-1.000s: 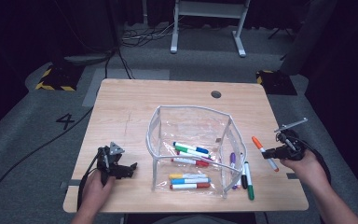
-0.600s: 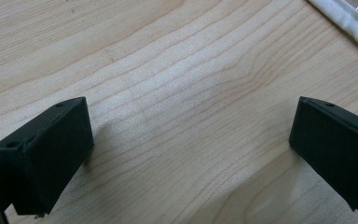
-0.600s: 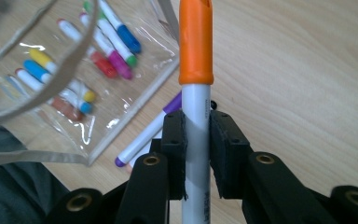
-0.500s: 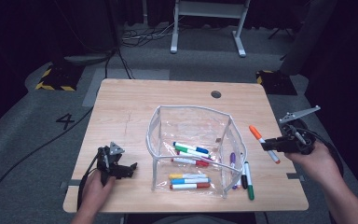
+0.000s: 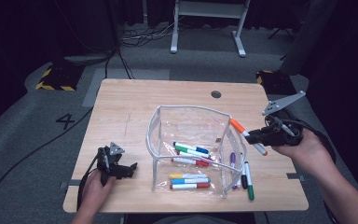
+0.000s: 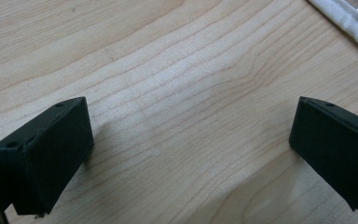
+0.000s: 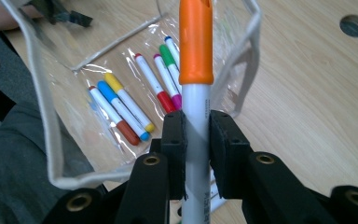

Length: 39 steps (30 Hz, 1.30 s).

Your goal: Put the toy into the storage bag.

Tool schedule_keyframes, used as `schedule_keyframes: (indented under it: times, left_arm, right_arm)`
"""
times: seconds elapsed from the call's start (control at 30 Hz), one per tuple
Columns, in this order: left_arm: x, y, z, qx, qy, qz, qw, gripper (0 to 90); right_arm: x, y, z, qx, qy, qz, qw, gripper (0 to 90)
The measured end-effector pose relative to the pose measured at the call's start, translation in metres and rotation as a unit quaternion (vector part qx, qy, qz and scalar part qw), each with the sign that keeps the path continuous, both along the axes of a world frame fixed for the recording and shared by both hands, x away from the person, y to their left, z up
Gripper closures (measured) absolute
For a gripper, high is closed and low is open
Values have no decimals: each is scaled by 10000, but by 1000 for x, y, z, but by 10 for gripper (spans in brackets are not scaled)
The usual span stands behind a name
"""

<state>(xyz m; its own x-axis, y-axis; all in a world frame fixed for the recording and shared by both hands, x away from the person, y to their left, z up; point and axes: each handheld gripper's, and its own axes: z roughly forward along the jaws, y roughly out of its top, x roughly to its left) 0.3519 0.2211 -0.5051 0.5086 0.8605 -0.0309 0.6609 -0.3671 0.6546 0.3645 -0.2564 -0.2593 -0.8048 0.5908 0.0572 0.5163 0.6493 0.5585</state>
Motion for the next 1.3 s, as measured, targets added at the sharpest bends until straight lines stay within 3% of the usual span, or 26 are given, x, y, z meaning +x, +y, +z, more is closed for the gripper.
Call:
schedule_keyframes:
  times: [0.33, 0.53, 0.97, 1.3]
  left_arm:
    - [0, 0, 0, 20, 13, -9, 10000, 0]
    - [0, 0, 0, 17, 5, -10, 10000, 0]
    - [0, 0, 0, 19, 4, -12, 10000, 0]
    - [0, 0, 0, 14, 2, -13, 10000, 0]
  right_arm:
    - [2, 44, 17, -143, -31, 559, 9983, 766]
    - [6, 74, 15, -262, 27, 927, 9953, 766]
    - [21, 127, -11, -593, 456, 1391, 9874, 766]
    - [26, 153, -44, -966, 774, 1667, 9782, 766]
